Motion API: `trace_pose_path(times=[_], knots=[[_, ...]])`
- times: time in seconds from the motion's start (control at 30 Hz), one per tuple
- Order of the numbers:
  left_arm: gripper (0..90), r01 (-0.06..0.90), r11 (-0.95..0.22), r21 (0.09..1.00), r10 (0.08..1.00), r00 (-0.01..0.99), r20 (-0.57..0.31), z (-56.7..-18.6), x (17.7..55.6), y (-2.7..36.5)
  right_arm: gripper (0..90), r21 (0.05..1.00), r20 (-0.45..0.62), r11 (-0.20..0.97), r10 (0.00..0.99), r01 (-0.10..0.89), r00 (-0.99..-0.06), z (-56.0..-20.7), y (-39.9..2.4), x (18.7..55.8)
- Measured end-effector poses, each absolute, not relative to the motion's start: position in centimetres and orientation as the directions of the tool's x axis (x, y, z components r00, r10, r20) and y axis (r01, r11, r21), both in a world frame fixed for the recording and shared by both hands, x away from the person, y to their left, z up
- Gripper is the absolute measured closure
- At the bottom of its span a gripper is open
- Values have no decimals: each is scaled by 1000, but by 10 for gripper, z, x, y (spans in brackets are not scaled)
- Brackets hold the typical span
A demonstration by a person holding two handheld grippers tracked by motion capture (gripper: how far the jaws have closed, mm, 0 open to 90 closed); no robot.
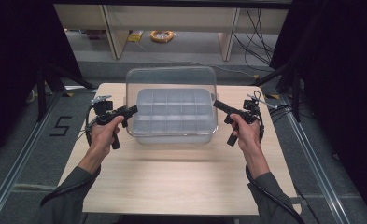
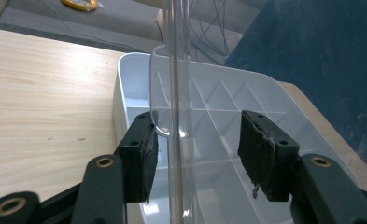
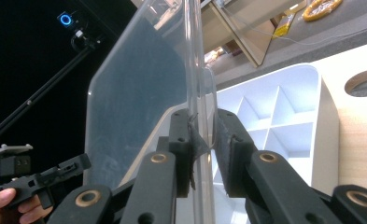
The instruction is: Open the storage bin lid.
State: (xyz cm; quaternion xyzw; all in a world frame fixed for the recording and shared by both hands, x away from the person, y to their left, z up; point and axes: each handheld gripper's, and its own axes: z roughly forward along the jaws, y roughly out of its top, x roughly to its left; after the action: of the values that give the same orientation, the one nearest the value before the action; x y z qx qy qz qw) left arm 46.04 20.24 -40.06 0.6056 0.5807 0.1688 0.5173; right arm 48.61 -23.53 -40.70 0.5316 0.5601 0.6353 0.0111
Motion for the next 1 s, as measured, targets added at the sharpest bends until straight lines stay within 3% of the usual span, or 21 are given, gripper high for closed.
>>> trace_pose_path(times=[0.63, 1.0], knots=[[476, 525, 143, 839, 891, 300, -340, -409, 415, 196, 755, 778, 539, -210, 706, 592, -459, -403, -238, 442], [471, 523, 102, 846, 905, 305, -297, -417, 392, 199, 758, 778, 526, -165, 698, 606, -485, -414, -237, 423]])
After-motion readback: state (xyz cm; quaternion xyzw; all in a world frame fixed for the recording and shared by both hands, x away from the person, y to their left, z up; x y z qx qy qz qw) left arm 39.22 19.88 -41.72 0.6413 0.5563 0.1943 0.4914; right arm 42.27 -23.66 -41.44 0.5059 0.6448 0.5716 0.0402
